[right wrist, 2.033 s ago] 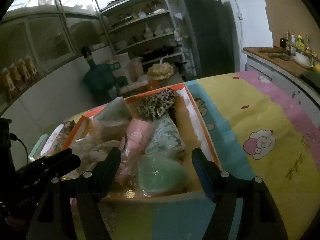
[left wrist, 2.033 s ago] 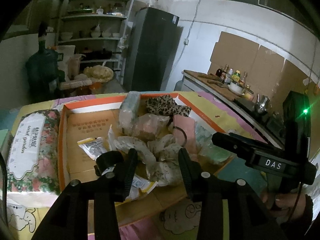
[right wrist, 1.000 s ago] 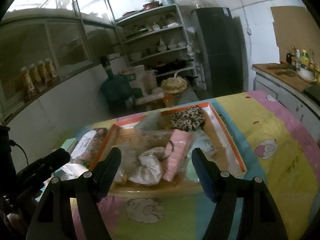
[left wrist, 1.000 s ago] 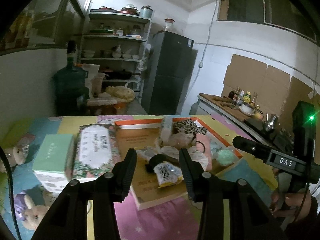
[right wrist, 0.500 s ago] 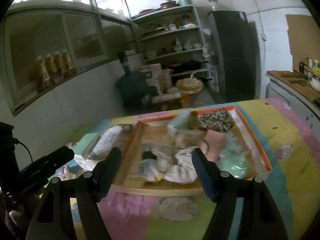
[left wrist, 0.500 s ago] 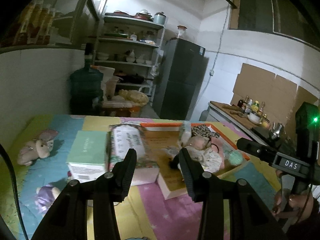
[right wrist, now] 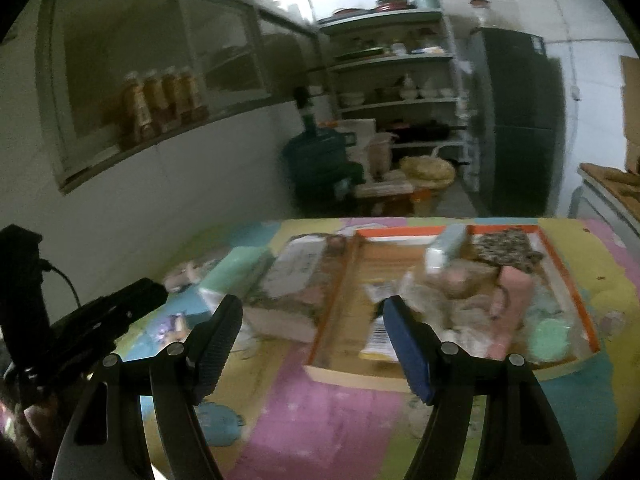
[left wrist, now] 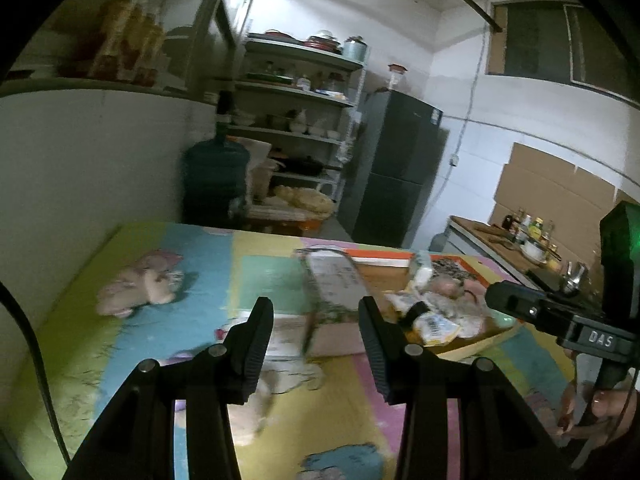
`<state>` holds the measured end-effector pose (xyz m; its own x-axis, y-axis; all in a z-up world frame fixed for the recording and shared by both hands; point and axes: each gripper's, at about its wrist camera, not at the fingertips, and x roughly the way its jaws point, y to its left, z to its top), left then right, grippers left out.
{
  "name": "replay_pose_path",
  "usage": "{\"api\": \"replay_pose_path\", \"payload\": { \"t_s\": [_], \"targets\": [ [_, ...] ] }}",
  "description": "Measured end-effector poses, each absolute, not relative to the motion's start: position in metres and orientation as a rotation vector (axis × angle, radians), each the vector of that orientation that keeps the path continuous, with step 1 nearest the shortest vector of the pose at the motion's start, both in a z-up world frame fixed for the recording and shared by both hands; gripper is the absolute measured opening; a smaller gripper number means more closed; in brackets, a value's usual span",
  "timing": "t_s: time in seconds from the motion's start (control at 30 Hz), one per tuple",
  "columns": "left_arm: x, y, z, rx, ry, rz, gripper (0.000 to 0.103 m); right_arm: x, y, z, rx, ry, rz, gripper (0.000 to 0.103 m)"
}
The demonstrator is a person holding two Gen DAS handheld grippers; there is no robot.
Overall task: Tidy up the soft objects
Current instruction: 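Move both grippers back over the remaining items on the bed, then move the left gripper to the beige teddy bear while the right approaches the purple-dressed bunny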
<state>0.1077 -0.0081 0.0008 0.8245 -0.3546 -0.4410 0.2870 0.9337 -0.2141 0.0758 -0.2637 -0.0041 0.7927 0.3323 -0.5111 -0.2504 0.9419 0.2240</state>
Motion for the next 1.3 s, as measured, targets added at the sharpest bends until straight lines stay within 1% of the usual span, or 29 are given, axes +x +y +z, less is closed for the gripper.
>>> {"api": "replay_pose_path", "payload": {
  "t_s": [0.27,0.53,0.63,0.83,1.13,1.17,1.2,1.3],
  "targets": [
    [0.103,0.054,-0.002,-0.166,0.476,-0.203,0.044,0.082,-0.204,-0.012,0.056,0.625,0.489,0.074],
    [0.101,0.107,-0.008,-0.198,0.477,-0.091,0.044,0.104,-0.117,-0.041,-0.079,0.715,0.748,0.074],
    [0.099,0.118,-0.012,-0.206,0.483,-0.085,0.044,0.12,-0.085,-0.054,-0.166,0.743,0.844,0.074],
    [0.098,0.133,-0.02,-0.204,0.498,-0.095,0.044,0.142,-0.045,-0.081,-0.339,0.786,0.847,0.074],
    [0.12,0.136,-0.029,-0.196,0.547,-0.165,0.044,0.156,-0.032,-0.11,-0.42,0.848,0.854,0.074],
    [0.123,0.136,-0.031,-0.192,0.554,-0.174,0.044,0.156,-0.03,-0.115,-0.427,0.863,0.845,0.073],
    [0.128,0.134,-0.032,-0.192,0.571,-0.188,0.044,0.156,-0.029,-0.119,-0.435,0.879,0.825,0.066],
    [0.145,0.129,-0.033,-0.186,0.602,-0.22,0.044,0.152,-0.032,-0.118,-0.425,0.876,0.797,0.056]
  ]
}}
